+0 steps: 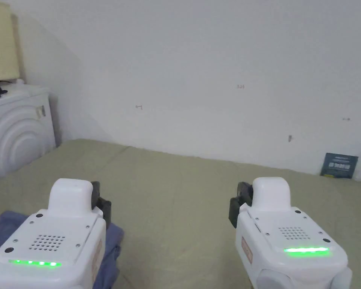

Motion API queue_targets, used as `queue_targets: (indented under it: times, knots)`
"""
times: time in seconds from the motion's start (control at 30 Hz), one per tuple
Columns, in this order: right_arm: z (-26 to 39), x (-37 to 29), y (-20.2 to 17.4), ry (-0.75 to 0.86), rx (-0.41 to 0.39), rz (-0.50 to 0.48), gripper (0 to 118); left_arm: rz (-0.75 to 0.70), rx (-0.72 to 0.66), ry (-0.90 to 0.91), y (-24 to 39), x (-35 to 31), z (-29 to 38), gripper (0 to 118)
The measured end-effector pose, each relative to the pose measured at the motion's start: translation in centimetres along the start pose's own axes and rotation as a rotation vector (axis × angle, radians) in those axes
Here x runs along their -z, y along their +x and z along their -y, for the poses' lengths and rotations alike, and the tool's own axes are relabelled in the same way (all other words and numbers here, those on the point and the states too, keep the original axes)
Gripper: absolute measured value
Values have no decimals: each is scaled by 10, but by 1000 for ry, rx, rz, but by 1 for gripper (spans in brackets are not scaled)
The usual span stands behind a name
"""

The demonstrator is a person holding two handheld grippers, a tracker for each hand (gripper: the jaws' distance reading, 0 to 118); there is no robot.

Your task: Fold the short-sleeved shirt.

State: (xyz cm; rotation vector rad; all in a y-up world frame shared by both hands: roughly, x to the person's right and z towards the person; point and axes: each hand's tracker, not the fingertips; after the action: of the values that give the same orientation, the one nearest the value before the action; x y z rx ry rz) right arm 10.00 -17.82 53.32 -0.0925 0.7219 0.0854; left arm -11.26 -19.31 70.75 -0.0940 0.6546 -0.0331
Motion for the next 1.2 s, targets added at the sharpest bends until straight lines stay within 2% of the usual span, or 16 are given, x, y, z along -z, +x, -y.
queue_targets:
  times: [0.17,0.3,0.4,0.5,0.57,0.7,0.73,0.8,0.83,0.93,1.0,1.1,1.13,1.17,1.2]
  knots:
    - [20,36,-65,-58,-49,-140,1,-139,10,-149,-63,14,10,0]
    - [49,65,-90,-127,-66,-194,1,-60,-49,-444,-100,79,33,0]
    - [73,87,-96,-177,-108,-200,1,55,-122,-759,-116,148,77,0]
    - [93,108,-93,-219,-103,-203,1,65,-139,-923,-113,201,128,0]
    - [104,124,-92,-253,-83,-204,1,87,-137,-987,-107,229,155,0]
    - [123,146,-89,-295,-112,-204,1,125,-146,-1013,-94,270,189,0]
    - [127,150,-88,-301,-114,-200,1,128,-161,-1006,-90,278,191,21]
    - [133,157,-84,-318,-98,-197,1,121,-136,-973,-77,290,194,107]
    - [136,161,-84,-327,-95,-193,1,136,-138,-962,-71,293,194,118]
    - [144,163,-82,-342,-104,-187,1,134,-149,-953,-53,308,197,118]
    - [147,163,-81,-354,-101,-188,1,143,-107,-980,-42,318,205,118]
    - [152,162,-77,-364,-100,-183,1,7,-10,-977,-30,330,219,118]
    - [153,162,-76,-369,-100,-180,1,-32,31,-982,-28,334,223,114]
    - [154,161,-75,-371,-103,-176,1,-50,84,-1002,-27,337,227,94]
    - [156,159,-74,-375,-112,-166,1,-35,146,-1043,-27,340,230,41]
